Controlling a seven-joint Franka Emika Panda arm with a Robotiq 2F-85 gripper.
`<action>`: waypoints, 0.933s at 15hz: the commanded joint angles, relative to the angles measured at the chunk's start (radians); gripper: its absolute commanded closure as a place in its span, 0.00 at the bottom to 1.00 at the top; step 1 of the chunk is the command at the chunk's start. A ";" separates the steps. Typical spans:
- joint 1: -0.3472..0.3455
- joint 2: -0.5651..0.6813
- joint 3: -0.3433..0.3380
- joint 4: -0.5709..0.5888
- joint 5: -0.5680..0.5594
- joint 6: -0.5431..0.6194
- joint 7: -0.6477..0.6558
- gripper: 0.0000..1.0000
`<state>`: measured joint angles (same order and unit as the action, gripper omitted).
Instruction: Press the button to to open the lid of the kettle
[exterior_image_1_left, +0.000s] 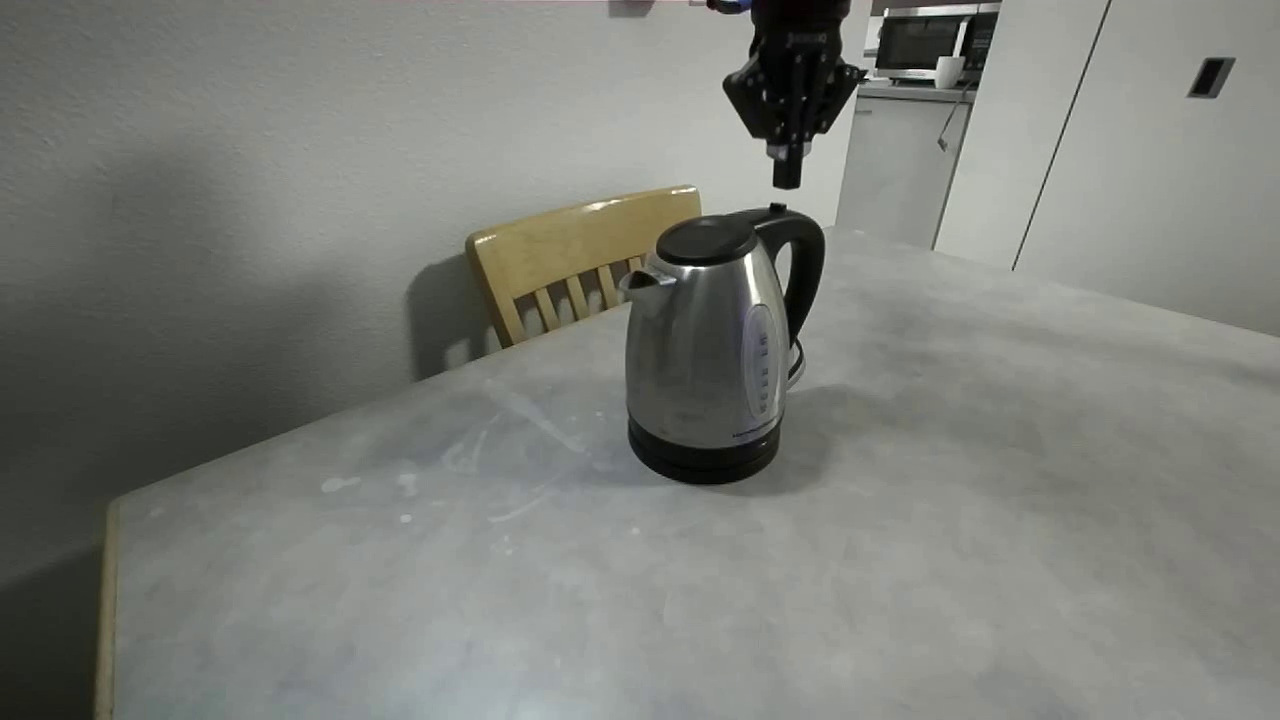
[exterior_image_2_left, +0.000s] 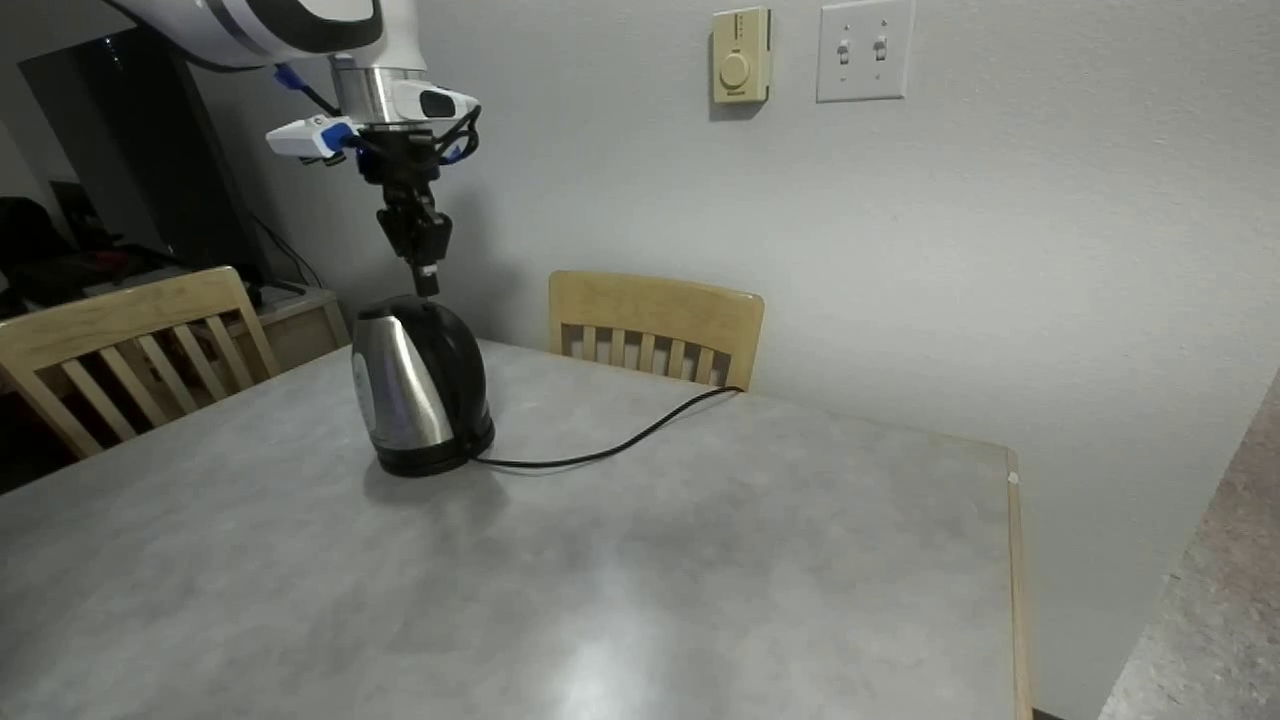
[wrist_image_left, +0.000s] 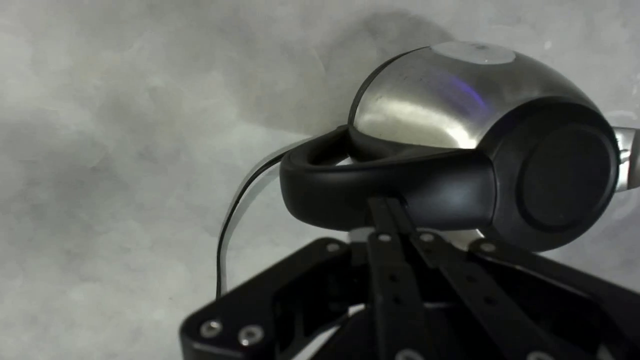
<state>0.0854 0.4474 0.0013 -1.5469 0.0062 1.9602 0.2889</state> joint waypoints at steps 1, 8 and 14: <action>-0.007 0.054 0.002 0.048 0.005 -0.045 -0.030 1.00; -0.007 0.084 0.011 0.077 0.018 -0.078 -0.060 1.00; -0.006 0.111 0.009 0.104 0.017 -0.114 -0.068 1.00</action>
<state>0.0849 0.5071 0.0020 -1.4785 0.0095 1.8867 0.2440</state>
